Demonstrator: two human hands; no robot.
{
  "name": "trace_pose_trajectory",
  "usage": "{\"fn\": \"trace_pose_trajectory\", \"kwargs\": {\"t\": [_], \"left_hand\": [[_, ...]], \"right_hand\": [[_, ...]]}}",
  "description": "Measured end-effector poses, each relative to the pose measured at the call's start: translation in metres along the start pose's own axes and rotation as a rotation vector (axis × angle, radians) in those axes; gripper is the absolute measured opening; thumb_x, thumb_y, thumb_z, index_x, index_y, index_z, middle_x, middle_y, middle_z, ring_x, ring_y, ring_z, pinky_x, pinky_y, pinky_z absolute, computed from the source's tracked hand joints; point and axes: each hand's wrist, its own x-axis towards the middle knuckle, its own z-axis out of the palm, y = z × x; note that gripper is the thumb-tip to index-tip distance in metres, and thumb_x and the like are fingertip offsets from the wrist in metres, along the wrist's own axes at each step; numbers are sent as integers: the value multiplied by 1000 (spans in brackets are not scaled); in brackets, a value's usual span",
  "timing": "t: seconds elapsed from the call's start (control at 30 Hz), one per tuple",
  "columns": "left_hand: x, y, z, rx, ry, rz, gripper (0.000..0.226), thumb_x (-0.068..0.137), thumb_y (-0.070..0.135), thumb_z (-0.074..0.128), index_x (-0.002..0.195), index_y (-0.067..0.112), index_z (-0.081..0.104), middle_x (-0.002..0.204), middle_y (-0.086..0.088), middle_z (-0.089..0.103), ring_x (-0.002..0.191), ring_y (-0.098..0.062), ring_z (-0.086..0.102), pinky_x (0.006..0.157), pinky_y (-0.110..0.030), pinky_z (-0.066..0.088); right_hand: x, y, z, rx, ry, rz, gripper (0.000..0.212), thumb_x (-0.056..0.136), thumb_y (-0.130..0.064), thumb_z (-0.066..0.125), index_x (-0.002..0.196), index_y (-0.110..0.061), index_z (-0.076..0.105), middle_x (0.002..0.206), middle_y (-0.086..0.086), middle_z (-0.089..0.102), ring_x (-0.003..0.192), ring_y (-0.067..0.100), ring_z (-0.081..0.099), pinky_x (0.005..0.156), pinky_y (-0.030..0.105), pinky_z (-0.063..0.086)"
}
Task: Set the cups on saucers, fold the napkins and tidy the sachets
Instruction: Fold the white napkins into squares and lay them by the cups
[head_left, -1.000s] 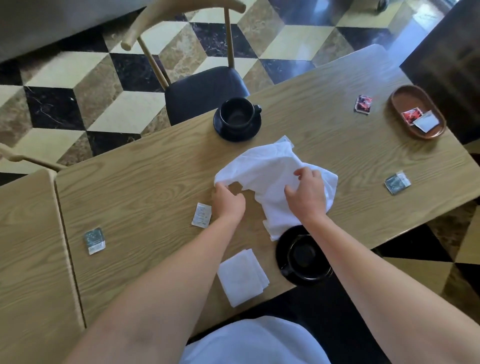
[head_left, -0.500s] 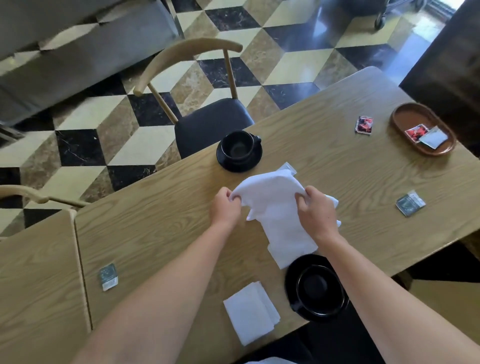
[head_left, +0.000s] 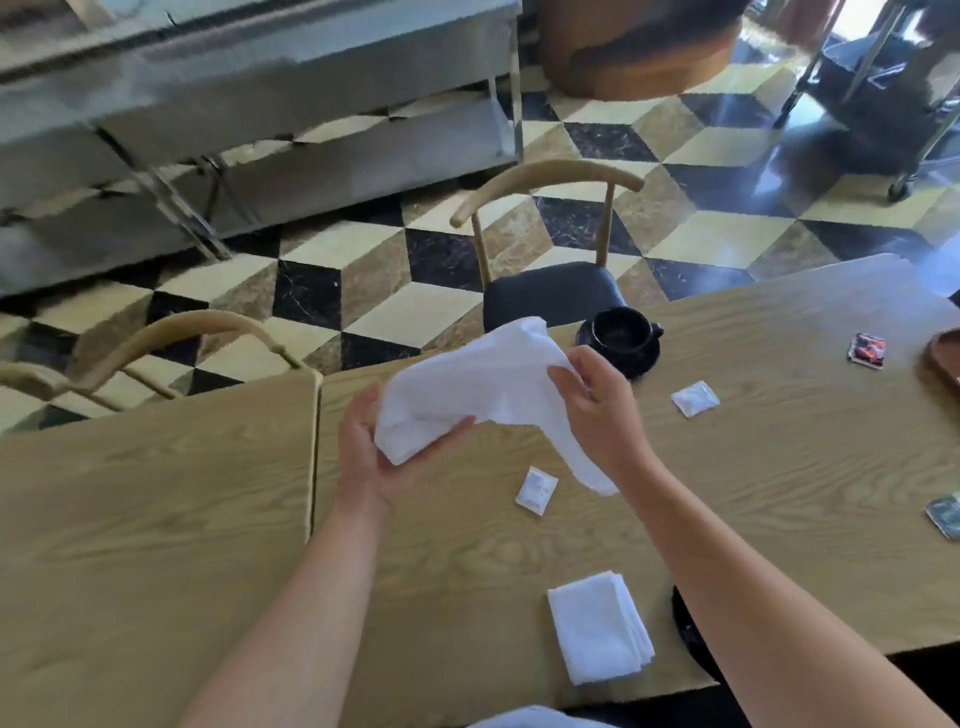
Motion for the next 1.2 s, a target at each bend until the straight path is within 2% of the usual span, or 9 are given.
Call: {"fn": "trace_pose_trajectory", "kwargs": {"t": [0.2,0.37,0.43,0.53,0.63,0.77,0.97,1.03,1.2], "left_hand": [[-38,7,-57,-283,343,17,18,96,-4,50,109,1,60,87,-19,74,91,-32,66,55,-37,63],[-66,5,-88,-341,346,-79,23,95,-5,49,85,-9,69,77,-27,74,79,-41,70,55,-47,62],[-68,3,-90,-166,371,-38,21,93,-15,50,79,-7,65,70,-21,72,69,-32,71,51,-36,62],[-73,-1,-90,80,379,36,21,88,-19,51,79,-3,60,71,-17,67,64,-25,69,50,-26,58],[-83,0,-84,165,339,109,17,83,-11,54,94,-7,66,84,-20,71,74,-26,72,61,-29,59],[-99,9,-73,447,231,231,29,72,0,67,99,4,75,98,-14,79,95,-25,76,81,-31,61],[-105,35,-71,1011,60,402,9,77,39,84,82,32,80,77,11,77,70,-2,70,66,-24,51],[-107,42,-65,1012,-20,366,24,75,53,80,85,31,80,79,8,77,69,-5,71,66,-25,51],[-106,45,-46,952,-35,427,31,83,56,68,87,26,75,82,3,75,77,-22,72,77,-44,59]], "right_hand": [[-12,-9,75,-292,-142,133,29,96,-23,51,68,-31,48,64,-14,55,61,5,46,52,21,33],[-52,2,115,-596,-337,231,5,95,-20,56,100,-21,59,100,1,65,100,27,58,76,36,49],[-66,3,121,-758,-359,189,57,92,-30,65,142,-15,43,143,6,50,133,30,42,105,41,43],[-86,-13,137,-689,-519,15,101,82,-49,73,160,-25,14,163,-4,22,145,24,27,111,40,38],[-101,-28,152,-585,-475,-112,80,81,-57,67,151,-36,34,144,-11,39,121,13,49,87,28,47],[-93,-48,150,-510,-316,-246,29,91,-18,66,118,-29,69,108,-13,53,96,15,60,69,22,41],[-64,-77,130,-319,-359,-2,36,88,1,52,84,-28,73,84,-4,73,74,10,62,64,28,47],[-55,-80,125,-258,-353,70,27,90,-5,46,76,-19,63,73,8,64,64,16,51,59,32,39],[-51,-83,123,-346,-420,160,34,78,-58,55,85,-25,56,82,-9,62,74,11,58,62,28,41]]}}
